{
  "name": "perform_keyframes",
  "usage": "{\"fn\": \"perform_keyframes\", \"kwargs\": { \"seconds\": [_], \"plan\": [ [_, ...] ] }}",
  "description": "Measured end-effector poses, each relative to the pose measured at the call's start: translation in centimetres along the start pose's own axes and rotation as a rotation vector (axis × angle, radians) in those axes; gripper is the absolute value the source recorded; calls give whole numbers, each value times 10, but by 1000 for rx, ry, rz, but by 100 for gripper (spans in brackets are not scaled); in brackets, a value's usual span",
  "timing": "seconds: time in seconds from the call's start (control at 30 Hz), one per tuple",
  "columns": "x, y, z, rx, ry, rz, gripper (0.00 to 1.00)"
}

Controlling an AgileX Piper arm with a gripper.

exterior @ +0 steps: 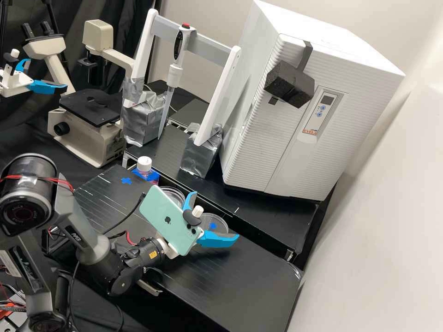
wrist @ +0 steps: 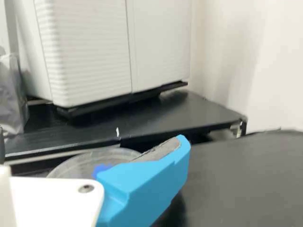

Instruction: Close the lid

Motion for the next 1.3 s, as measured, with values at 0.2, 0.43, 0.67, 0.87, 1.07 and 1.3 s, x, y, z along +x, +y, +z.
{"fn": "perform_keyframes", "kwargs": {
  "seconds": [0.2, 0.43, 0.67, 0.87, 1.07, 1.3],
  "plan": [
    [-2, -8, 5, -7, -16, -28, 100],
    [-3, -7, 8, -12, -19, -18, 100],
    [-6, -1, 12, -21, -38, 9, 100],
    [-8, -3, 10, -22, -32, 8, 100],
    [-7, -12, 6, -61, -21, -17, 100],
    [-6, -14, 8, -66, -21, -21, 100]
  ]
}}
